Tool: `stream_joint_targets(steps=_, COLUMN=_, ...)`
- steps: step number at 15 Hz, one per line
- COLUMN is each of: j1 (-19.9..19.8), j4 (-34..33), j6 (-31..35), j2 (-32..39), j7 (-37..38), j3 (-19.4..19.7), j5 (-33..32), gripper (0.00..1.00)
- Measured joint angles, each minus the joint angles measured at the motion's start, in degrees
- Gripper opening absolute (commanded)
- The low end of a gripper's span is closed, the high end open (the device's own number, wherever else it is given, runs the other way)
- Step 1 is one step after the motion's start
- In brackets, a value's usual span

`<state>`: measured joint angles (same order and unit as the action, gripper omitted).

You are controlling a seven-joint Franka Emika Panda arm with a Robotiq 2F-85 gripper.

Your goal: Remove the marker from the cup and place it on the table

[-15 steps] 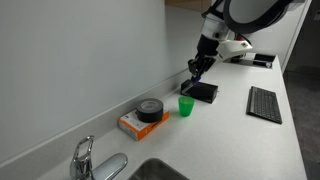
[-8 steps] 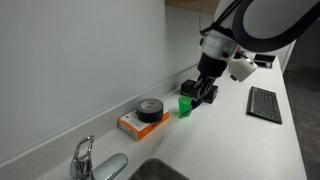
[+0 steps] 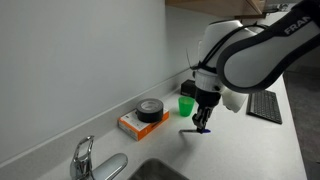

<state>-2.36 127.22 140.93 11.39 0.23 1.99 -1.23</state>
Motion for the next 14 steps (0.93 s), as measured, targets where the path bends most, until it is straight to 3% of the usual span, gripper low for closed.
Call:
stream_joint_targets(steps=1, j1=0.01, j4=-1.12, j6=-2.29, j2=1.26, j7=0.54, j3=0.0, j5=-0.73, gripper=0.04)
stream_joint_targets(steps=3, j1=0.11, j4=-3.35, j6=-6.11, j2=3.42, j7=1.04, j3=0.0, j5=-1.51, gripper=0.42)
stream_joint_targets(steps=5, j1=0.27, j4=-5.05, j6=-8.13, j2=4.82, j7=1.06, j3=0.0, j5=-1.74, gripper=0.45)
stream_joint_targets(steps=12, j1=0.54, j4=-7.51, j6=-8.5, j2=5.77, j7=1.06, j3=0.03, j5=-1.75, gripper=0.97)
stream_joint_targets(steps=14, j1=0.54, j4=-7.89, j6=-8.44, j2=5.77, j7=1.06, j3=0.12, j5=-1.75, gripper=1.0)
